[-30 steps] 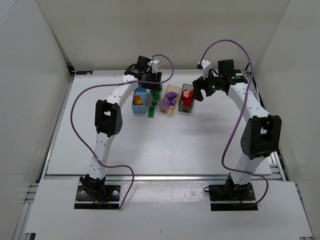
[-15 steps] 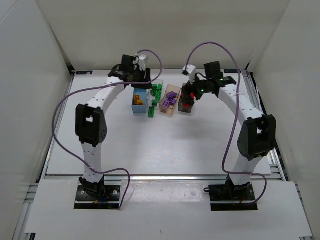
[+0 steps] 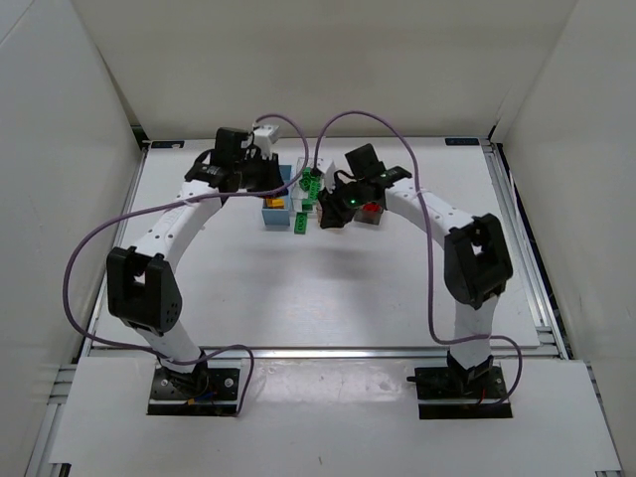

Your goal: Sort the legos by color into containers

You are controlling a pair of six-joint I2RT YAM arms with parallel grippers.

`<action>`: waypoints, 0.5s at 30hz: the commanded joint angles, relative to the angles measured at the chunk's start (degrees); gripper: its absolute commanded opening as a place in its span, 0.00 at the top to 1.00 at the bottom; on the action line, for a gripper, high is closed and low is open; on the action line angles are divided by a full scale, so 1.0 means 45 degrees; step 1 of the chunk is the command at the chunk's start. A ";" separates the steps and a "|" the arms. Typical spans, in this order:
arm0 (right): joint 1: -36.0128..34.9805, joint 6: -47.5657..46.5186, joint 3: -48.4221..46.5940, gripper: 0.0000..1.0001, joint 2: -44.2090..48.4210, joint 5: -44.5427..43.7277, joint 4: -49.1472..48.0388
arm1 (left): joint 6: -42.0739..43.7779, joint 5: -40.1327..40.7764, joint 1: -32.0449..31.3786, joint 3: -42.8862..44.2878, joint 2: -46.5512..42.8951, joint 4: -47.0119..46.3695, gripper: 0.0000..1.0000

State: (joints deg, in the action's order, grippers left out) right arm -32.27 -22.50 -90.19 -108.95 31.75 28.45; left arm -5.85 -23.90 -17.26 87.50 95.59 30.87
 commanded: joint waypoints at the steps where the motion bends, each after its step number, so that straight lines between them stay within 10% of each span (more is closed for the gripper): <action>1: -0.0424 0.1171 -0.0990 0.66 -0.0885 -0.0296 -0.0716 | -0.0633 -0.0216 0.0298 -0.1024 -0.0441 -0.0043 0.79; 15: -0.0505 0.2716 -0.2733 0.73 -0.3856 -0.2913 -0.1750 | -0.0790 -0.1816 0.0398 -0.1008 0.0573 0.0582 0.84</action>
State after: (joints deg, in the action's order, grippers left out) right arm -35.59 -11.79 -101.19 -126.48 22.41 23.44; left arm -9.52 -27.99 -13.37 81.36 96.86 32.56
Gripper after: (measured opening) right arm 0.271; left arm 0.163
